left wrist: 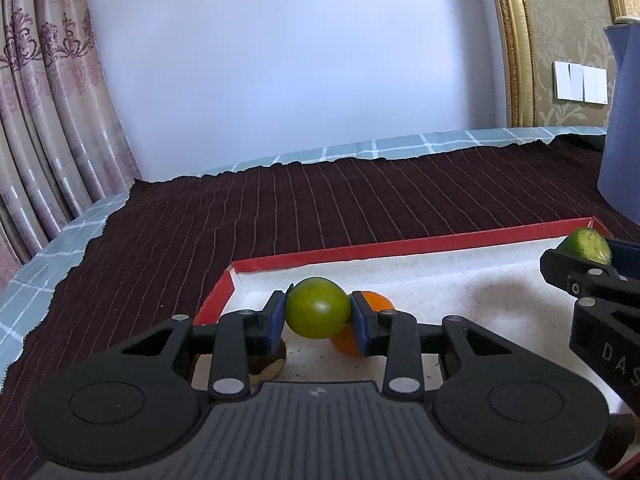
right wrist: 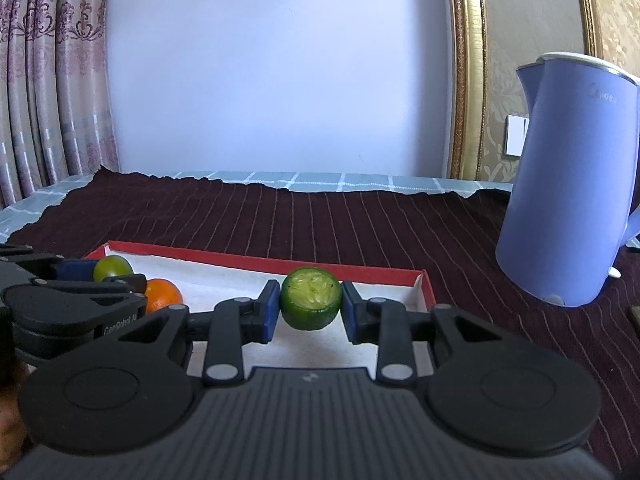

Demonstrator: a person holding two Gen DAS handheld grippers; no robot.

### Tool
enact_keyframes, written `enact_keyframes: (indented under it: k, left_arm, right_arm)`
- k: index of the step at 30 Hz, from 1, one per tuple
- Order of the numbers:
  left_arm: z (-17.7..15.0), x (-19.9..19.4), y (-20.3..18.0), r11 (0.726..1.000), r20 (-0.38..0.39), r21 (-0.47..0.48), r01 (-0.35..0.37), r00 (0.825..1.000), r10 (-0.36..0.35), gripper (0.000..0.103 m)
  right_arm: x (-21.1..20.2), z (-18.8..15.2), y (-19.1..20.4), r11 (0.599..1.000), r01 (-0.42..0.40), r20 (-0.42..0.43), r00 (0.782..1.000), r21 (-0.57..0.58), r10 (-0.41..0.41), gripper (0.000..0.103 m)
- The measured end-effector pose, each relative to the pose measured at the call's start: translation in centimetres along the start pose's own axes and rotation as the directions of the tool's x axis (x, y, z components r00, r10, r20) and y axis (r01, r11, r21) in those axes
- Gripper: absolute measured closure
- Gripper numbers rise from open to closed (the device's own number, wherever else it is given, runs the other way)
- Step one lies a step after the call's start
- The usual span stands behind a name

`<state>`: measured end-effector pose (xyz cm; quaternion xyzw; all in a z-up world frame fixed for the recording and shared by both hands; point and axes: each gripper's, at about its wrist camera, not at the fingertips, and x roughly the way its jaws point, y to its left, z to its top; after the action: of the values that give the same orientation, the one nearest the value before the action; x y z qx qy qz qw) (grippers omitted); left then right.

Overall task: Organize fruits
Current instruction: 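Carry the green tomato with the left tool while the right tool carries the lime half, then open the right tool to drop the lime half while the left tool releases the green tomato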

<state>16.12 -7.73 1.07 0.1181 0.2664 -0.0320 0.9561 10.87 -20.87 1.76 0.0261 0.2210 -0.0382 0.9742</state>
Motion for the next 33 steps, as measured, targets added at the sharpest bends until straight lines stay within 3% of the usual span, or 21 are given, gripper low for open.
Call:
enact_keyframes:
  k: [11,14,17,21,25,33]
  left_arm:
    - [0.0,-0.1,-0.2,1.0,0.007,0.011,0.008,1.0,-0.008,0.069]
    - [0.0,-0.1,-0.1,1.0,0.006,0.012,0.011,1.0,-0.011,0.069]
    - [-0.1,-0.2,-0.2,1.0,0.01,0.02,0.007,1.0,-0.008,0.069]
    - [-0.2,-0.2,-0.3,1.0,0.015,0.025,0.003,1.0,-0.004,0.069]
    - [-0.3,-0.2,-0.3,1.0,0.016,0.021,0.001,1.0,-0.002,0.068]
    - [-0.2,-0.2,-0.3,1.0,0.013,0.008,-0.006,1.0,0.006,0.068]
  right_arm:
    - [0.4,-0.4,-0.7,0.999,0.045,-0.019,0.999,0.026,-0.044,0.071]
    - [0.1,-0.5,-1.2,0.997,0.054,-0.005,0.999,0.05,-0.054,0.041]
    - [-0.1,-0.7,-1.1,0.998,0.051,-0.001,0.999,0.041,-0.051,0.039]
    - [-0.3,-1.2,-0.7,0.999,0.046,0.003,0.999,0.026,-0.046,0.021]
    - [-0.6,-1.2,-0.9,0.998,0.054,0.019,0.998,0.038,-0.055,0.014]
    - [-0.1,-1.6,-1.0,0.997,0.06,-0.008,0.998,0.044,-0.059,0.011]
